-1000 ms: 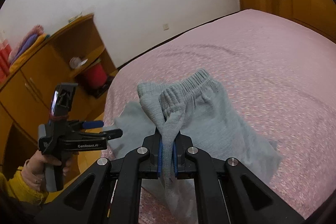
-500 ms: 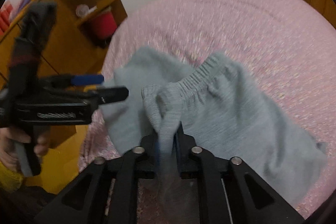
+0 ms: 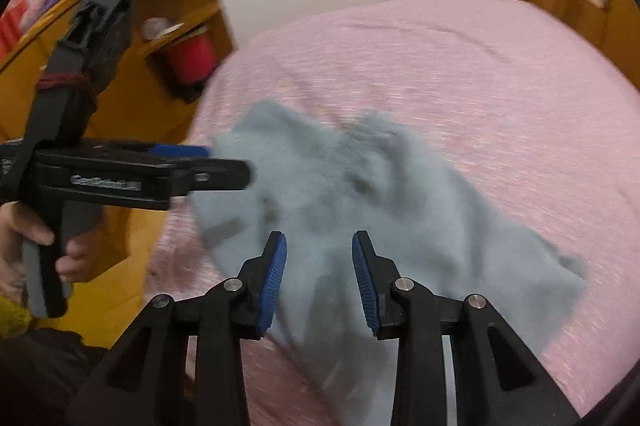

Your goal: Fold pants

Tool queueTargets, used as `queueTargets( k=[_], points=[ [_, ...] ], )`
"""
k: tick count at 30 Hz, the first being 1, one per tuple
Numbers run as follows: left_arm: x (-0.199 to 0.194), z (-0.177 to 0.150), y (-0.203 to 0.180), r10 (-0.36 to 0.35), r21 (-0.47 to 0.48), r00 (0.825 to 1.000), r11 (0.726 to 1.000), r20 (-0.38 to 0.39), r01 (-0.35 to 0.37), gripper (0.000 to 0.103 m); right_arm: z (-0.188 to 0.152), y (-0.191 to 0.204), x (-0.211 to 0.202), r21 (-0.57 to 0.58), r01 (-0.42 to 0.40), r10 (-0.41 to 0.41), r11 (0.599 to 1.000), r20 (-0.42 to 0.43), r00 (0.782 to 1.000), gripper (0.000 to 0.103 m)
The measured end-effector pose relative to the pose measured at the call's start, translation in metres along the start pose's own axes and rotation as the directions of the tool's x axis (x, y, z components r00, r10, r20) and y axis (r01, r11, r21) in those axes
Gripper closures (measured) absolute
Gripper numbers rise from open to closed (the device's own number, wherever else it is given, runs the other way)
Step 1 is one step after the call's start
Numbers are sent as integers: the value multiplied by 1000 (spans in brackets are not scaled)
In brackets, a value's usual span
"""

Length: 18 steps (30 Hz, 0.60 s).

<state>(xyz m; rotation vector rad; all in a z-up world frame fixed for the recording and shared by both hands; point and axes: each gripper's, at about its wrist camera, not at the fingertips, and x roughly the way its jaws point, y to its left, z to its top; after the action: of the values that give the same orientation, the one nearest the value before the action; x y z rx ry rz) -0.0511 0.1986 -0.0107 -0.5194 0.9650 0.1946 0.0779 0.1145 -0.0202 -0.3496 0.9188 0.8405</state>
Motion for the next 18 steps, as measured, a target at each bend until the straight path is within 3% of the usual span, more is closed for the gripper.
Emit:
queueTargets(
  k=[6, 11, 14, 16, 18],
  points=[
    [9, -7, -23, -53, 30, 998, 998, -28, 54, 22, -30, -46, -7, 165, 121, -117, 979, -33, 993, 68],
    [20, -12, -46, -51, 107, 998, 993, -43, 55, 22, -47, -62, 2, 220, 156, -141, 963, -82, 987, 68],
    [33, -14, -56, 72, 187, 997, 980, -30, -65, 22, -57, -64, 9, 214, 171, -151, 962, -105, 983, 68],
    [42, -17, -53, 182, 230, 983, 958, -28, -171, 21, -60, -63, 12, 215, 172, -151, 961, -112, 982, 68],
    [44, -21, -48, 175, 222, 984, 961, -39, -162, 21, -63, -62, 12, 218, 175, -155, 960, -106, 982, 68]
  ],
)
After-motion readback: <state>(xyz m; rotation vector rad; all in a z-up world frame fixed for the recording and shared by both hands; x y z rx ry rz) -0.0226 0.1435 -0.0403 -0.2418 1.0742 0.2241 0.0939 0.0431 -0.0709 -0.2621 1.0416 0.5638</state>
